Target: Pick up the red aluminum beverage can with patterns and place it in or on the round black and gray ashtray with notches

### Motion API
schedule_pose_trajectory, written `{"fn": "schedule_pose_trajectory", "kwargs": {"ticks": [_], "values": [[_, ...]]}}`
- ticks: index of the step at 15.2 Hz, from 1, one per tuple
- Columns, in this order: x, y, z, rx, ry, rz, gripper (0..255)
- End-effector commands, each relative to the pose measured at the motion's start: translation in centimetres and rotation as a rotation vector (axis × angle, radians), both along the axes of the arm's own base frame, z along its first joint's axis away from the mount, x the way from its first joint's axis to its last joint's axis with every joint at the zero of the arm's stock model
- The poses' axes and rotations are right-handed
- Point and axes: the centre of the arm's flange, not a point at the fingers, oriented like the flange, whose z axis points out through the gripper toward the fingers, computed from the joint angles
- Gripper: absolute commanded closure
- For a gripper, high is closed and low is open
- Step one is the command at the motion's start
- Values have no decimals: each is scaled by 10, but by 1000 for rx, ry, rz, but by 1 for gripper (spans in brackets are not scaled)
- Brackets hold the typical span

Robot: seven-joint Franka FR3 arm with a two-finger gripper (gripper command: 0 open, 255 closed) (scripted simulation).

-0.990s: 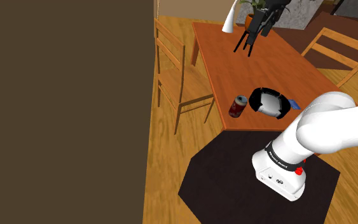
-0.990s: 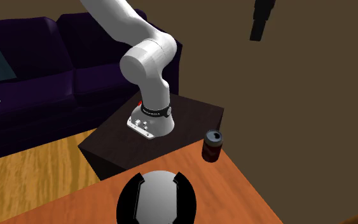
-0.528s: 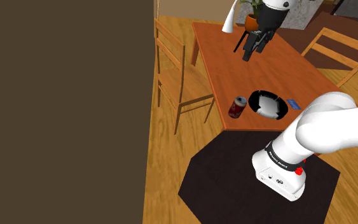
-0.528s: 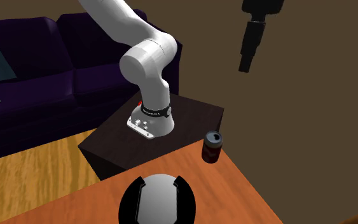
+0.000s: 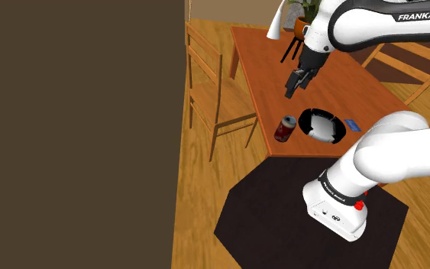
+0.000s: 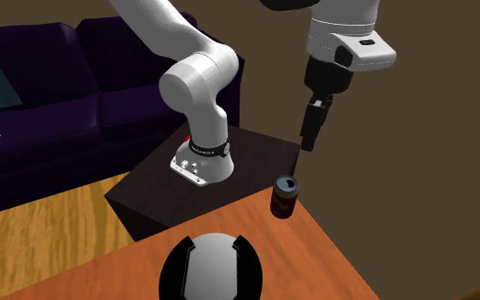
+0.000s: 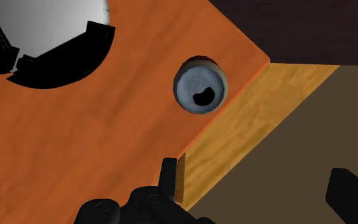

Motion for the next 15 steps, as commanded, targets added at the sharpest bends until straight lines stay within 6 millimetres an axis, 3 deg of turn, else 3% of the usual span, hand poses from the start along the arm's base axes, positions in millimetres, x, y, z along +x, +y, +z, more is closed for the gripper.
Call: {"fn": "schedule_pose_trajectory", "kwargs": {"ticks": [1,8,15], "values": [[-4,-7,-25,7,0,-7,0],[-11,-33,-114,30,10,-32,0],[-11,-33,-151,30,10,-32,0]]}}
